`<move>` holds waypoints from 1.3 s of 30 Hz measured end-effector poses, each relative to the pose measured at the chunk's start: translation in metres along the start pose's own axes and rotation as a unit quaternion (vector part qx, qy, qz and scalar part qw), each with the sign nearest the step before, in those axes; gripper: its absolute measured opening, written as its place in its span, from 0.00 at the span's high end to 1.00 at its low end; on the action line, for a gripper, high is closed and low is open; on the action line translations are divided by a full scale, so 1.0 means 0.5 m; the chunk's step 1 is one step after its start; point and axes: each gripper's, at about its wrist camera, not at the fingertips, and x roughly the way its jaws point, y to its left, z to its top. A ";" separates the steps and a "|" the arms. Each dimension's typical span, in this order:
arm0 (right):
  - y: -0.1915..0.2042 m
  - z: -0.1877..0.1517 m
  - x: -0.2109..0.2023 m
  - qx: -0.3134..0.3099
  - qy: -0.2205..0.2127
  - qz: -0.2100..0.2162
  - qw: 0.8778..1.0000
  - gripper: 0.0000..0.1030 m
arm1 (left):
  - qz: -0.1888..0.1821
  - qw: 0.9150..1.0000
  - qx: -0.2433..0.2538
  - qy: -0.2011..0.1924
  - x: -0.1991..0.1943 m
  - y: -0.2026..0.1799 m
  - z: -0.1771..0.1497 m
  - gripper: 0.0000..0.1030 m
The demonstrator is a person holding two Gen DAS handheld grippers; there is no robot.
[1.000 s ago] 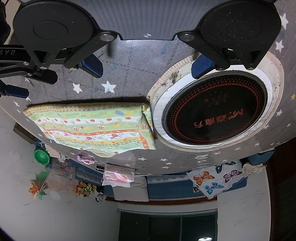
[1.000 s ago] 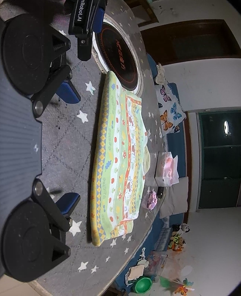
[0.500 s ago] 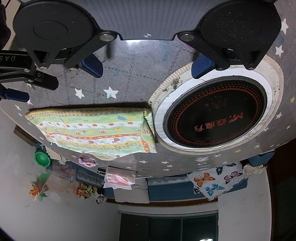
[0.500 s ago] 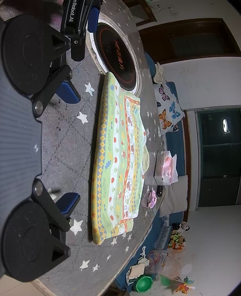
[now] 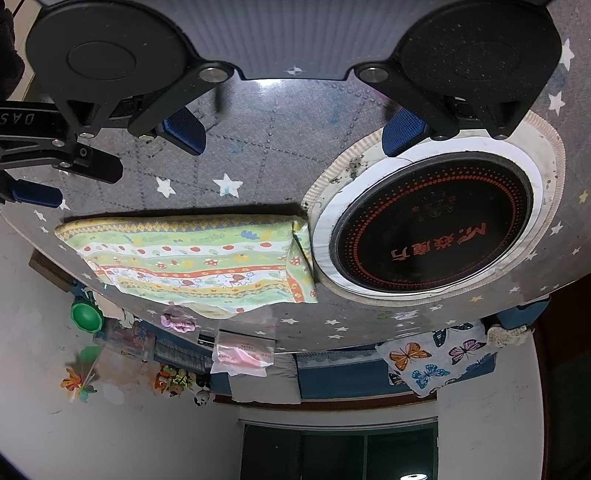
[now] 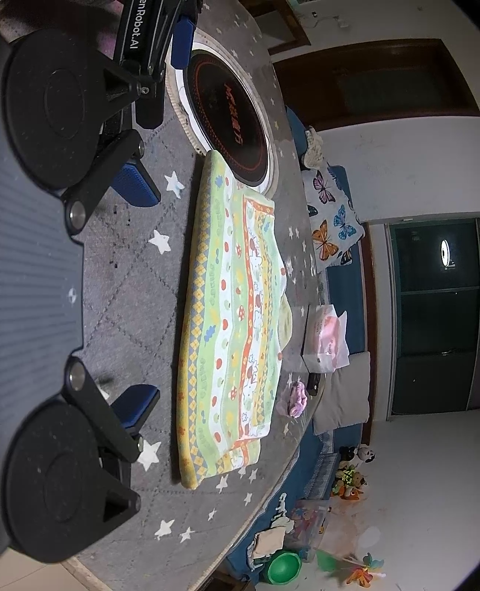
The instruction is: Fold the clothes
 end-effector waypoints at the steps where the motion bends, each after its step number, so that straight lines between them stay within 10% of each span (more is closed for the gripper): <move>1: 0.000 0.000 0.000 0.000 0.000 0.000 1.000 0.00 | 0.000 1.000 0.000 0.000 0.000 0.000 0.000 0.00; 39: 0.001 -0.004 0.004 0.004 0.003 0.004 1.000 0.00 | -0.001 1.000 0.006 0.005 0.003 -0.011 -0.004 0.00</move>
